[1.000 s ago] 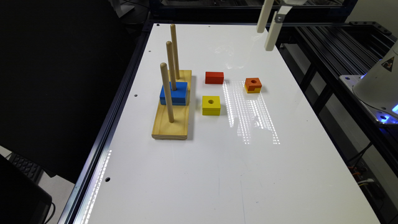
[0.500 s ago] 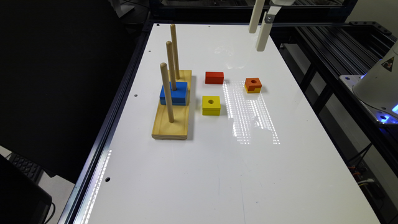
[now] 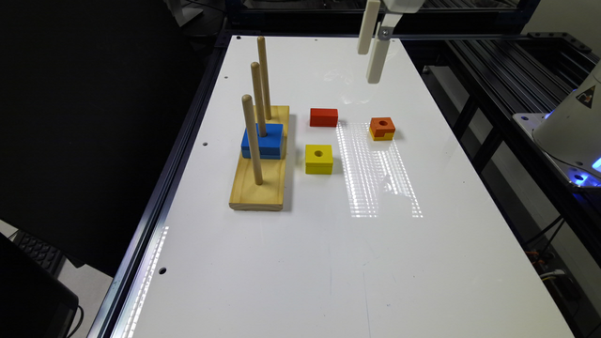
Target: Pick up yellow block.
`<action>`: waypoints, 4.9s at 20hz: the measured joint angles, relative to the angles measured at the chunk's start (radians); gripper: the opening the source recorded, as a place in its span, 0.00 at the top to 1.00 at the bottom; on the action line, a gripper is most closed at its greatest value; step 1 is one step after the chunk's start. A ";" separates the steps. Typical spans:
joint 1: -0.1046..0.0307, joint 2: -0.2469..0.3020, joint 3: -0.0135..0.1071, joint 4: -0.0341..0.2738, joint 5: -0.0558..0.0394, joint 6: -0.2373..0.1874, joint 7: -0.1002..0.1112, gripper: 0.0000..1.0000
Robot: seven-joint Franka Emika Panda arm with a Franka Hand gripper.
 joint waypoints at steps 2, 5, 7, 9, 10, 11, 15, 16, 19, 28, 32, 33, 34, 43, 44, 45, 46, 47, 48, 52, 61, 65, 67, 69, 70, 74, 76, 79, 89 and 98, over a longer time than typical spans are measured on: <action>0.000 0.018 0.011 0.018 0.0009 0.000 0.010 0.00; 0.000 0.042 0.030 0.044 0.0019 0.000 0.027 0.00; 0.000 0.056 0.040 0.060 0.0019 0.000 0.036 0.00; 0.000 0.073 0.046 0.081 0.0019 0.000 0.042 0.00; 0.000 0.080 0.048 0.089 0.0019 0.000 0.044 0.00; 0.000 0.090 0.050 0.098 0.0019 0.000 0.046 0.00; -0.001 0.111 0.050 0.117 0.0019 0.000 0.047 0.00; -0.001 0.113 0.050 0.119 0.0019 0.000 0.047 0.00; -0.001 0.114 0.050 0.119 0.0019 0.000 0.047 0.00; -0.001 0.116 0.058 0.120 0.0020 0.000 0.053 0.00; -0.001 0.129 0.066 0.123 0.0020 0.002 0.059 0.00; -0.001 0.136 0.067 0.123 0.0020 0.008 0.060 0.00; -0.001 0.149 0.068 0.123 0.0020 0.019 0.061 0.00; -0.001 0.238 0.069 0.126 0.0020 0.097 0.062 0.00; -0.002 0.247 0.069 0.126 0.0020 0.105 0.062 0.00; -0.002 0.255 0.069 0.126 0.0020 0.112 0.062 0.00; -0.002 0.264 0.069 0.126 0.0020 0.120 0.062 0.00; -0.002 0.271 0.069 0.126 0.0019 0.128 0.062 0.00; -0.002 0.272 0.069 0.126 0.0019 0.129 0.062 0.00; -0.002 0.282 0.069 0.129 0.0019 0.133 0.062 0.00; -0.002 0.382 0.068 0.130 0.0013 0.227 0.062 0.00; -0.002 0.384 0.068 0.132 0.0013 0.229 0.062 0.00; -0.002 0.389 0.068 0.132 0.0013 0.230 0.062 0.00; -0.002 0.398 0.068 0.132 0.0013 0.235 0.062 0.00; -0.002 0.402 0.068 0.132 0.0013 0.239 0.062 0.00; -0.002 0.409 0.068 0.132 0.0013 0.246 0.062 0.00; -0.002 0.410 0.068 0.132 0.0013 0.246 0.062 0.00; -0.002 0.414 0.068 0.132 0.0013 0.249 0.062 0.00; -0.002 0.467 0.062 0.183 -0.0010 0.267 0.062 0.00; -0.002 0.481 0.062 0.195 -0.0012 0.267 0.062 0.00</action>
